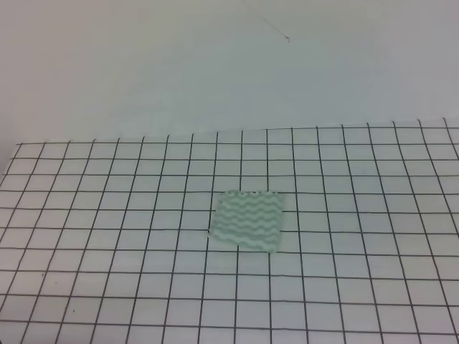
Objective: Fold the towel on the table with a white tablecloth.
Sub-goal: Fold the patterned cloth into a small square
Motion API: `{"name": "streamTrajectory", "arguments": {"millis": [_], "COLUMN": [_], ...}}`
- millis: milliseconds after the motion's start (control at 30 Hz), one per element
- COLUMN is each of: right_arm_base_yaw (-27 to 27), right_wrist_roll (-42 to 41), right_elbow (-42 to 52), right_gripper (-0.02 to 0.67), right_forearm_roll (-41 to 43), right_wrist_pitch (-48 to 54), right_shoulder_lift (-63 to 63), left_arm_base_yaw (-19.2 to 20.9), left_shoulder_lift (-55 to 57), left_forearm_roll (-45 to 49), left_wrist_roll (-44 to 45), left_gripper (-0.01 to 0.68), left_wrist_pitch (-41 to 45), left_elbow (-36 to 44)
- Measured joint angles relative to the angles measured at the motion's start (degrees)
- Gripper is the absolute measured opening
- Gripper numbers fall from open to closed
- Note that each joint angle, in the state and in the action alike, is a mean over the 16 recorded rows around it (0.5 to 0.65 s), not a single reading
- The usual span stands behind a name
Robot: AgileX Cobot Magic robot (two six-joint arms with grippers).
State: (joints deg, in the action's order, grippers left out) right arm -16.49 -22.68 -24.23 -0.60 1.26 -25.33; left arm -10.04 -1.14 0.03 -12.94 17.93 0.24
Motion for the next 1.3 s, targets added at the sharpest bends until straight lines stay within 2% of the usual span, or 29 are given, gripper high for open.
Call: {"name": "streamTrajectory", "arguments": {"millis": [233,400,567,800,1300], "right_arm_base_yaw": [9.75,16.37,20.60,23.16,23.39], "right_wrist_roll": [3.68,9.04,12.76,14.57,13.64], "right_elbow": [4.98,12.65,20.34,25.82,26.04], "right_gripper": [-0.003,-0.003,-0.003,-0.003,-0.003], "right_forearm_roll": [-0.95,-1.77,-1.70,-1.74,-1.97], "right_wrist_pitch": [6.31,9.74,11.63,15.48,17.77], "right_shoulder_lift": [10.06,18.28,24.24,27.12,27.01], "left_arm_base_yaw": [0.00,0.00,-0.01,0.00,0.01], "left_shoulder_lift": [0.00,0.02,0.02,0.08,0.12], "left_forearm_roll": [0.00,0.00,0.04,0.01,0.01], "left_wrist_roll": [0.57,0.77,0.81,0.82,0.77], "left_gripper": [0.000,0.000,0.000,0.000,0.000], "left_wrist_pitch": [0.00,0.05,-0.03,-0.07,-0.08], "left_elbow": [0.00,0.00,0.10,0.00,0.00]}}
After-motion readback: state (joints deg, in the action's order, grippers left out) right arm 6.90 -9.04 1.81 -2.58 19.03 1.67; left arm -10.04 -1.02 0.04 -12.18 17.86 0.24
